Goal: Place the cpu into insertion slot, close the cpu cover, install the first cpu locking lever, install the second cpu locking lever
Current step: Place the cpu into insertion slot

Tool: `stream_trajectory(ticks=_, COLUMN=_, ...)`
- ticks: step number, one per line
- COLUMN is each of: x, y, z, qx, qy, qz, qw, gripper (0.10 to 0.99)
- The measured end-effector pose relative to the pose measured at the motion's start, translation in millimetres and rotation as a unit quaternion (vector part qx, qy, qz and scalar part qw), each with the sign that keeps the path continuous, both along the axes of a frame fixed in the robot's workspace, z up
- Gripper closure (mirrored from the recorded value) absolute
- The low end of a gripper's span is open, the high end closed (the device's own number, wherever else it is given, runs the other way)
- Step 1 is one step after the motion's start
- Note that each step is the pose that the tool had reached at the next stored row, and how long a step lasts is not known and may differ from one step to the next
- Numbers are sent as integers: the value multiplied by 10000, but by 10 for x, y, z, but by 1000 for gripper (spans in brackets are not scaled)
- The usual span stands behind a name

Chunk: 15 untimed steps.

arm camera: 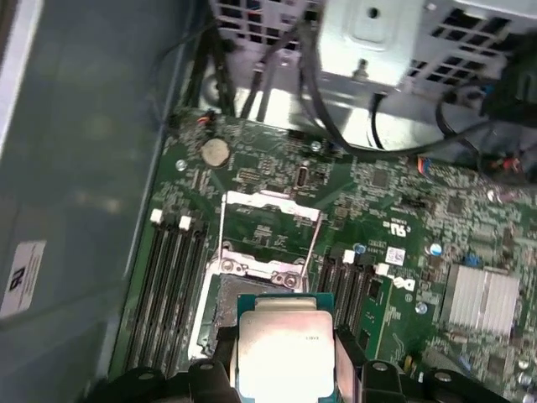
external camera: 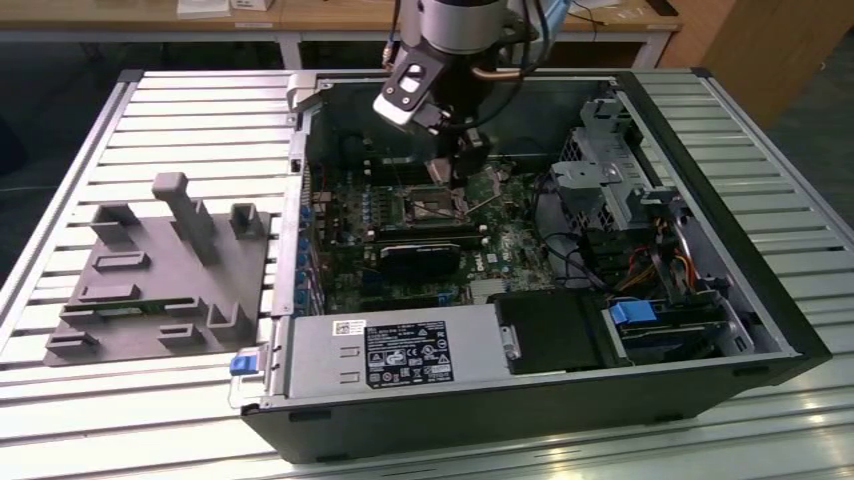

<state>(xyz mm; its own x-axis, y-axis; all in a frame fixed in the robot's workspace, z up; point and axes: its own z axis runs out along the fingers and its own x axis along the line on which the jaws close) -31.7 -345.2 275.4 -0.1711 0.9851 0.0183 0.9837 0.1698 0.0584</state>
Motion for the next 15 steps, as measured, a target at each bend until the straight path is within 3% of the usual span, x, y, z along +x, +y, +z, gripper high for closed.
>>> stream_trajectory(ticks=4, x=0, y=0, z=-14, qx=1, qy=0, qz=-368, qw=9993, gripper=549)
stream_trajectory(ticks=8, x=-2, y=2, z=-51, qx=1, qy=0, qz=-706, qw=9975, gripper=549)
stream_trajectory(ticks=15, x=-9, y=42, z=-174, qx=0, qy=0, qz=-817, qw=9967, gripper=549)
